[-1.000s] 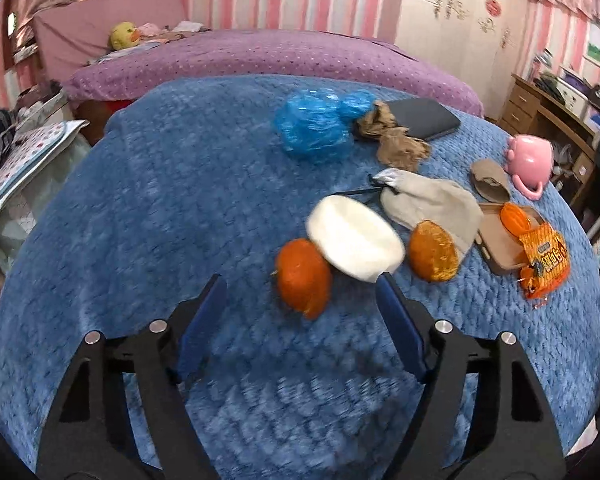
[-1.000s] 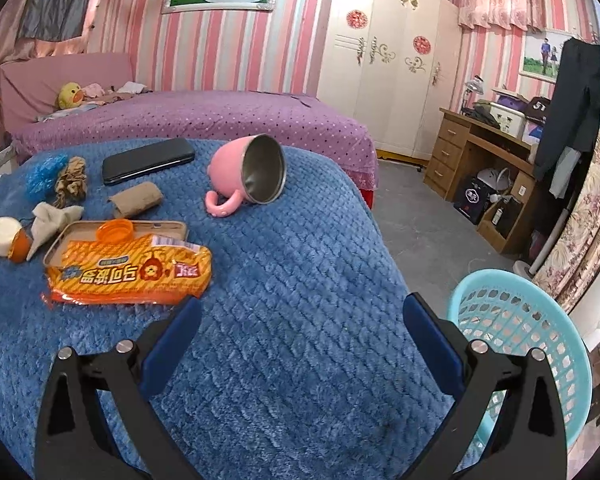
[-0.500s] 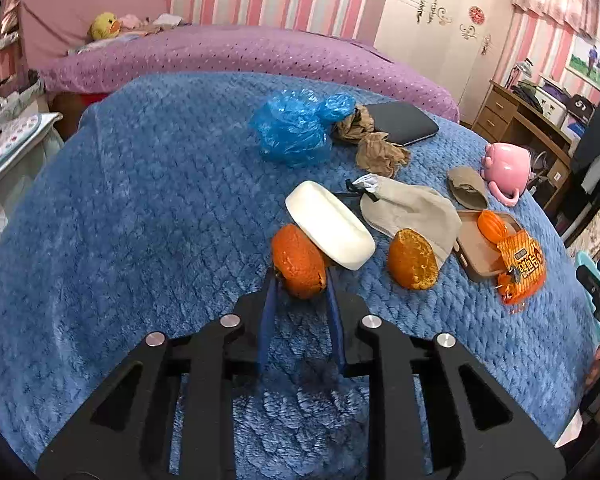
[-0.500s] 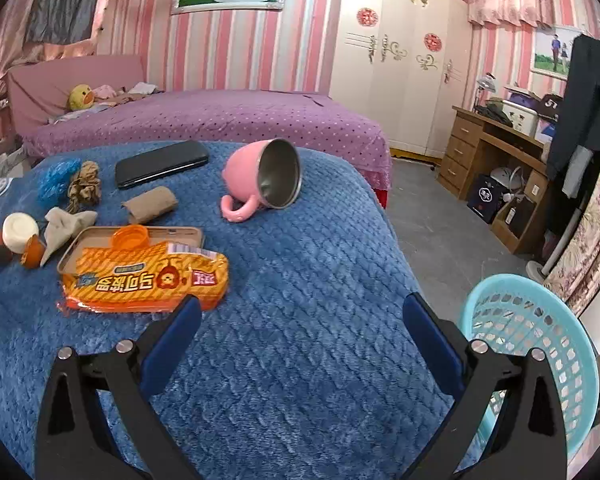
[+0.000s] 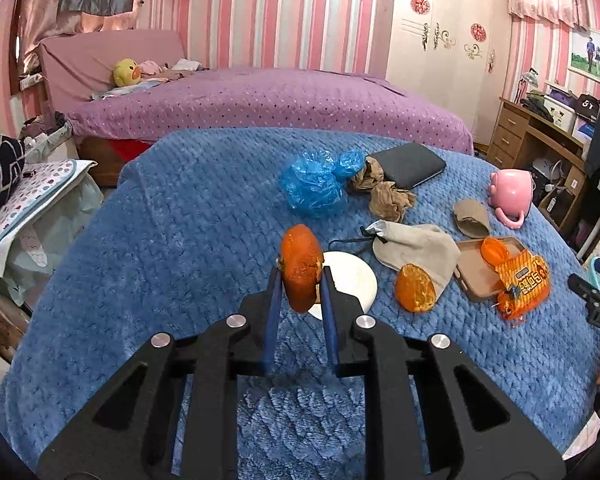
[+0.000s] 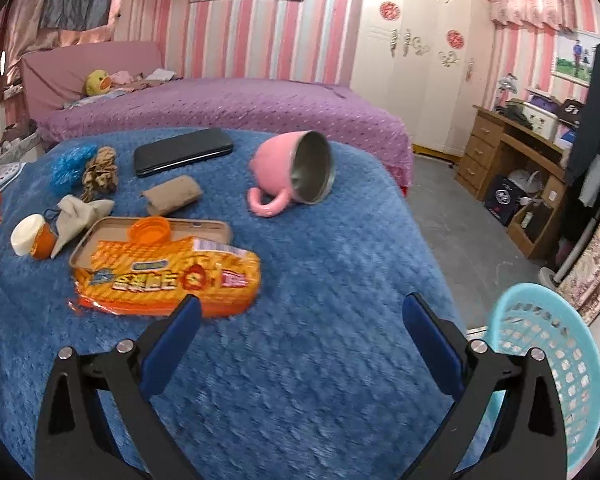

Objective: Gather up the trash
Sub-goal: 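Grasp the orange peel with the left tool while the right tool grasps the orange snack bag, then carry the orange snack bag to the blue basket and release it with the right tool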

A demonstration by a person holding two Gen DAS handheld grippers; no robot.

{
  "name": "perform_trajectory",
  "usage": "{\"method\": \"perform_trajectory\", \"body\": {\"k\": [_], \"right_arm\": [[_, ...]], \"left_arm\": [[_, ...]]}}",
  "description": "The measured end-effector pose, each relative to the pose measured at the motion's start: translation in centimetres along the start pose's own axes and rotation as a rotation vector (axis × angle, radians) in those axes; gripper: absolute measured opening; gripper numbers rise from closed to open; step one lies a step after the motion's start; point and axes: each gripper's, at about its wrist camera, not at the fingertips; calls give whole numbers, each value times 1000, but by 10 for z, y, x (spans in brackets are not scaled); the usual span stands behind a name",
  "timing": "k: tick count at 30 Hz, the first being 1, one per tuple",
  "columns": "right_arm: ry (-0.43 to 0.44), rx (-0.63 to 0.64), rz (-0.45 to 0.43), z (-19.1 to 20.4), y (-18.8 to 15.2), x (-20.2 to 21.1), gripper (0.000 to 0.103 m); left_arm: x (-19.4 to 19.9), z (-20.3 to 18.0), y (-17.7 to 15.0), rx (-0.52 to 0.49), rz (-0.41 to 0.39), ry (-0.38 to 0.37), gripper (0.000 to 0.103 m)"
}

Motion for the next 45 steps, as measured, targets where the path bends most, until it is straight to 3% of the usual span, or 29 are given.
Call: {"method": "perform_trajectory", "body": {"k": [2, 5, 7, 10, 14, 16, 18, 27, 37, 45], "right_arm": [[36, 16, 7, 8, 8, -7, 96], [86, 44, 41, 20, 18, -25, 83], [143, 48, 100, 27, 18, -42, 80], [204, 34, 101, 28, 15, -46, 70], [272, 35, 82, 32, 13, -43, 39], [265, 38, 65, 32, 12, -39, 31], [255, 23, 43, 29, 12, -34, 16], [178, 52, -50, 1, 2, 2, 8], [187, 10, -113, -40, -17, 17, 8], [166, 9, -172, -66, -16, 38, 8]], "left_arm": [[-2, 0, -1, 4, 7, -5, 18], [-3, -4, -3, -10, 9, -8, 18], [-4, -6, -4, -15, 10, -10, 18], [-7, -6, -5, -13, 22, -8, 18], [-11, -7, -6, -7, 29, -5, 18], [-10, -9, -6, -6, 26, -8, 18], [-7, -11, -7, -14, 15, -11, 18], [-2, -26, -6, -5, -12, -23, 18], [3, -75, -14, -43, -21, -72, 18], [3, -122, -30, -82, -39, -49, 18]]}}
Point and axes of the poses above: each gripper's, at about its wrist camera, not at the fingertips, and x roughly against the way its jaws point, z to its left, y to its top, and after that the axes turned 15 degrees about x, right-handed
